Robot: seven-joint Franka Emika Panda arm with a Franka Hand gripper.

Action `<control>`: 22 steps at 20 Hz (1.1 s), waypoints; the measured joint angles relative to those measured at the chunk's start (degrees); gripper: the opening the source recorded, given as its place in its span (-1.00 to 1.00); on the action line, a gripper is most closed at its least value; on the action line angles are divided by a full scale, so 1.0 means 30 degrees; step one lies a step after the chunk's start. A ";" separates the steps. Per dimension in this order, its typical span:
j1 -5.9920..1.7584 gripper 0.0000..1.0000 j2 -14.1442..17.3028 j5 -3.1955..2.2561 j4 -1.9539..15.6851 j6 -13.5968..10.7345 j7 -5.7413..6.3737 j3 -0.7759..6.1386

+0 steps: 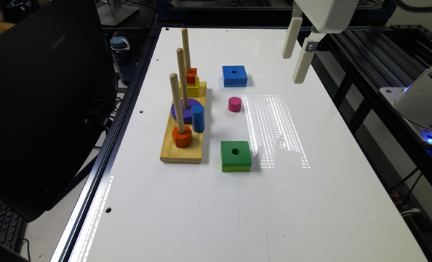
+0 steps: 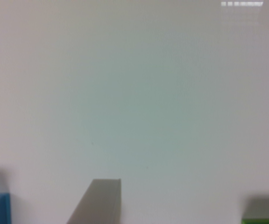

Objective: Pick up green block.

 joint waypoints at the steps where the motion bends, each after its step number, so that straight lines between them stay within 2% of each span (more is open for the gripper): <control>1: -0.0012 1.00 0.0238 0.0017 0.0229 0.0000 0.0107 0.0113; 8: -0.0045 1.00 0.1371 0.0046 0.1387 0.0001 0.0459 0.0523; 18: -0.0046 1.00 0.3270 0.0042 0.3410 0.0000 0.1585 0.1639; 22: -0.0050 1.00 0.4224 0.0010 0.4434 -0.0001 0.2184 0.2216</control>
